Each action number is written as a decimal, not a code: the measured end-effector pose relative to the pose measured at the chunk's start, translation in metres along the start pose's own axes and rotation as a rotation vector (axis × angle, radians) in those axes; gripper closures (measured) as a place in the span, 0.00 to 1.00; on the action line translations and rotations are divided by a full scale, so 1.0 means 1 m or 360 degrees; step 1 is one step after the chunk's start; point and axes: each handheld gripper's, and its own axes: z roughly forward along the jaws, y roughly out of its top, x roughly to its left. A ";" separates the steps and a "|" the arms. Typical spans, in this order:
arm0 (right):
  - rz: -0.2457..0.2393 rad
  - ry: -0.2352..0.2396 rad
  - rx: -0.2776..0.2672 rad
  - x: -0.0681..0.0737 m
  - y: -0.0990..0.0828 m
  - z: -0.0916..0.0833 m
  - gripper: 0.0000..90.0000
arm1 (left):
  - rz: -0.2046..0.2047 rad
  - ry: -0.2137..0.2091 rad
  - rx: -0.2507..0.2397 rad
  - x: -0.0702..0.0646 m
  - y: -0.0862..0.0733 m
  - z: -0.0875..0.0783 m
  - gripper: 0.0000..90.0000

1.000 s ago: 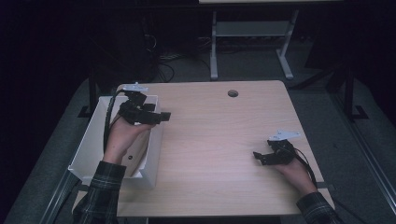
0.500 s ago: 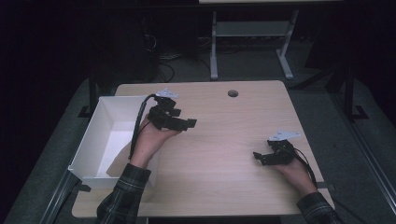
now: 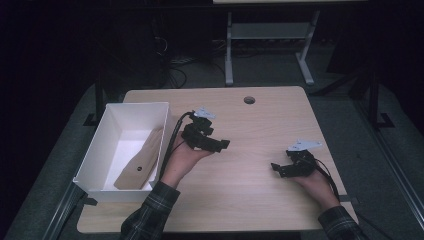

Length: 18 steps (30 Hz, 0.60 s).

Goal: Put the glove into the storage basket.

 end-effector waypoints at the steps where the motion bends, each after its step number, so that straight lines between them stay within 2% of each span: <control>1: 0.0000 0.0001 0.0001 0.000 0.000 0.000 0.18 | 0.0008 -0.0001 -0.0002 -0.002 -0.002 0.003 0.25; 6: 0.0003 0.0001 0.0001 0.000 0.000 0.000 0.18 | 0.0052 0.0003 -0.0011 -0.006 -0.015 0.020 0.25; 12: 0.0003 0.0001 0.0002 0.000 0.000 0.000 0.18 | 0.0113 -0.0004 0.0061 -0.009 -0.032 0.039 0.25; 18: 0.0002 0.0000 0.0002 0.000 0.000 0.000 0.18 | 0.0135 -0.0010 0.0107 -0.008 -0.054 0.055 0.25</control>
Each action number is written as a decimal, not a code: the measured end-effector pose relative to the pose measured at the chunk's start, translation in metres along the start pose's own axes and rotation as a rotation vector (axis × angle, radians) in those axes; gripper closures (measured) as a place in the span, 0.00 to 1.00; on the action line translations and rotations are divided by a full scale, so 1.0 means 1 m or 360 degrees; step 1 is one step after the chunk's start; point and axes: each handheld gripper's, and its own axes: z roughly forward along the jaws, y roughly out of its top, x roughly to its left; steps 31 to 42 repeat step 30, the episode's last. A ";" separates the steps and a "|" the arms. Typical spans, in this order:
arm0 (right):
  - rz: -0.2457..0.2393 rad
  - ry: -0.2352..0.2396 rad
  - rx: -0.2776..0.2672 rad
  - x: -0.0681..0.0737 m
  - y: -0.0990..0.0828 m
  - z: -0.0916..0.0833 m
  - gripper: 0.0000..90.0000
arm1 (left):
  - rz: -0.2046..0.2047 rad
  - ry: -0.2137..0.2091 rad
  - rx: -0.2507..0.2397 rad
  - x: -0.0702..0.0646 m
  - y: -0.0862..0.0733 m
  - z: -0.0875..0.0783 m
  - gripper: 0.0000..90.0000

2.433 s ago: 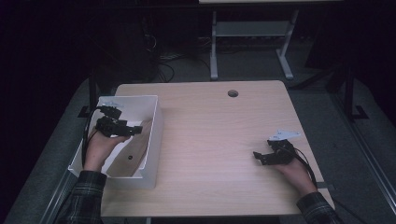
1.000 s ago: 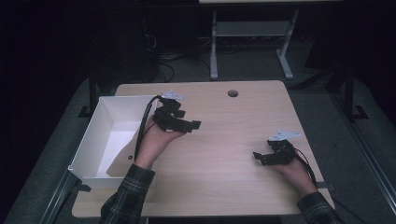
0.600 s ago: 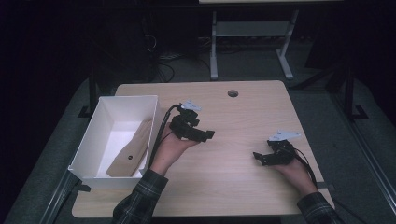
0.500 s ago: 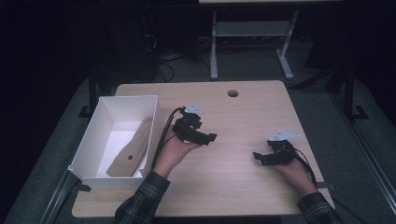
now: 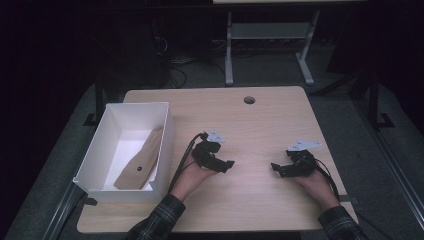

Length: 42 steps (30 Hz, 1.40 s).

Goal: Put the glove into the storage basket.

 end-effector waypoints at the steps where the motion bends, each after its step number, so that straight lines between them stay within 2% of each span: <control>1: 0.0000 0.0000 0.0000 0.000 0.000 0.000 0.18 | 0.0002 -0.0004 0.0009 0.000 -0.003 0.002 0.25; 5: 0.0000 0.0000 0.0000 0.000 0.000 0.000 0.18 | -0.0006 0.0010 0.0018 0.000 -0.012 0.009 0.23; 16: 0.0001 0.0000 0.0000 0.000 0.000 0.000 0.18 | 0.0044 0.0053 0.0048 -0.002 -0.034 0.024 0.16; 17: 0.0001 0.0000 0.0000 0.000 0.000 0.000 0.18 | 0.0080 0.0076 0.0046 -0.003 -0.036 0.025 0.15; 19: 0.0001 0.0001 0.0000 0.000 0.000 0.000 0.18 | 0.0110 0.0083 0.0015 -0.005 -0.039 0.025 0.14; 21: 0.0001 0.0000 0.0000 0.000 0.000 0.000 0.18 | 0.0122 0.0070 -0.0064 -0.006 -0.044 0.026 0.14; 25: 0.0000 0.0001 0.0000 0.000 0.000 0.000 0.18 | 0.0156 0.0039 -0.0072 -0.008 -0.045 0.026 0.14; 42: 0.0000 0.0001 0.0000 0.000 0.000 0.000 0.18 | 0.0159 0.0044 -0.0063 -0.008 -0.046 0.025 0.14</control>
